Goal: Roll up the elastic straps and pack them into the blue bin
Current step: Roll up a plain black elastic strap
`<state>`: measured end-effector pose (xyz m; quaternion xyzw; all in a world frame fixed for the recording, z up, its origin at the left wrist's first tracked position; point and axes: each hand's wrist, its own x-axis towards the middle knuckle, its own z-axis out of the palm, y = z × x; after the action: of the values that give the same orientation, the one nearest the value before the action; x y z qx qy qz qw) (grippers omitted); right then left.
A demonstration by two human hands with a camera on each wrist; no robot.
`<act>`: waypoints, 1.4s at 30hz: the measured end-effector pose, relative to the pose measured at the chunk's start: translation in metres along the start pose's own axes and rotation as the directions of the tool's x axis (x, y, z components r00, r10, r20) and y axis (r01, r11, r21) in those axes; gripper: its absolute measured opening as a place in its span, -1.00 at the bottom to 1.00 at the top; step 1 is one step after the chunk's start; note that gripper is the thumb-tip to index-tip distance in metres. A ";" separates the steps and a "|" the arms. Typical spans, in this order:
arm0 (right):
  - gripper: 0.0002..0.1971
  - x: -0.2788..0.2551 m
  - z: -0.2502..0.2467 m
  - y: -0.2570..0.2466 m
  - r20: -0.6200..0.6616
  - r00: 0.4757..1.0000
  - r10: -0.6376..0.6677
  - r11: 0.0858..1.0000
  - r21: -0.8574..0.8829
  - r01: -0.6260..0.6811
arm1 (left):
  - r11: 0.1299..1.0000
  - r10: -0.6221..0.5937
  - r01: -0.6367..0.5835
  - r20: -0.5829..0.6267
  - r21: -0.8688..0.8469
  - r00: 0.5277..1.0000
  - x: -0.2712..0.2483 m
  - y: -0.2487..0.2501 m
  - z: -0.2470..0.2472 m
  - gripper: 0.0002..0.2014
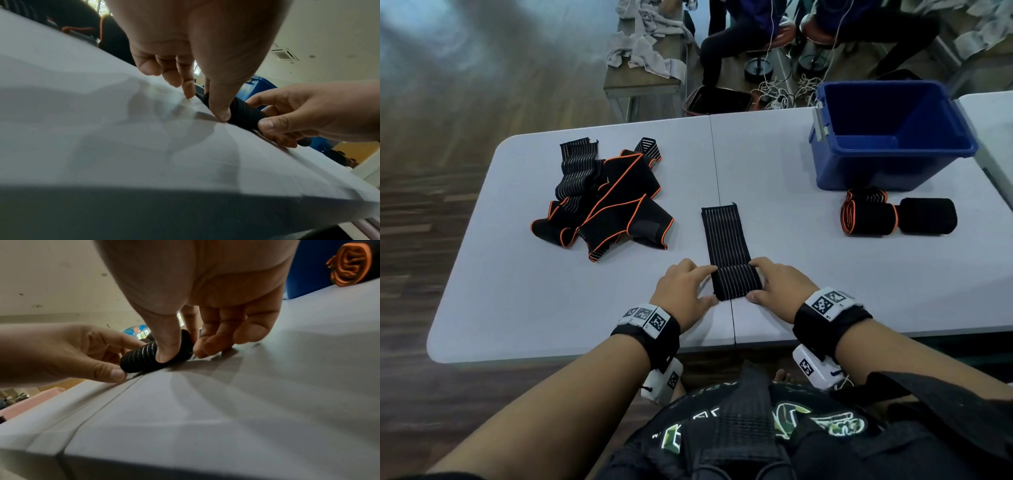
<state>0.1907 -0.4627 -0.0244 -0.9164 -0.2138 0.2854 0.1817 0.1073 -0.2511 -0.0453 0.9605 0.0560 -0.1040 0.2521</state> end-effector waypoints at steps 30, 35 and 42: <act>-0.72 0.001 0.004 -0.011 -0.152 0.987 0.050 0.982 0.189 -0.021 | 1.000 -0.013 0.013 -0.123 -0.008 0.992 -0.004 0.016 -0.008 -0.70; -0.55 0.002 0.002 -0.011 -0.140 0.990 0.009 0.977 0.212 0.021 | 0.994 0.047 -0.042 -0.045 0.105 0.998 -0.006 0.005 -0.002 -0.47; -0.52 0.009 -0.003 -0.012 -0.063 0.998 -0.014 0.992 0.125 0.021 | 0.996 -0.089 0.089 -0.015 -0.024 0.996 0.003 0.005 0.001 -0.57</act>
<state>0.1961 -0.4484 -0.0206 -0.9096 -0.1977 0.2681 0.2482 0.1108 -0.2561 -0.0446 0.9548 0.1021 -0.1069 0.2579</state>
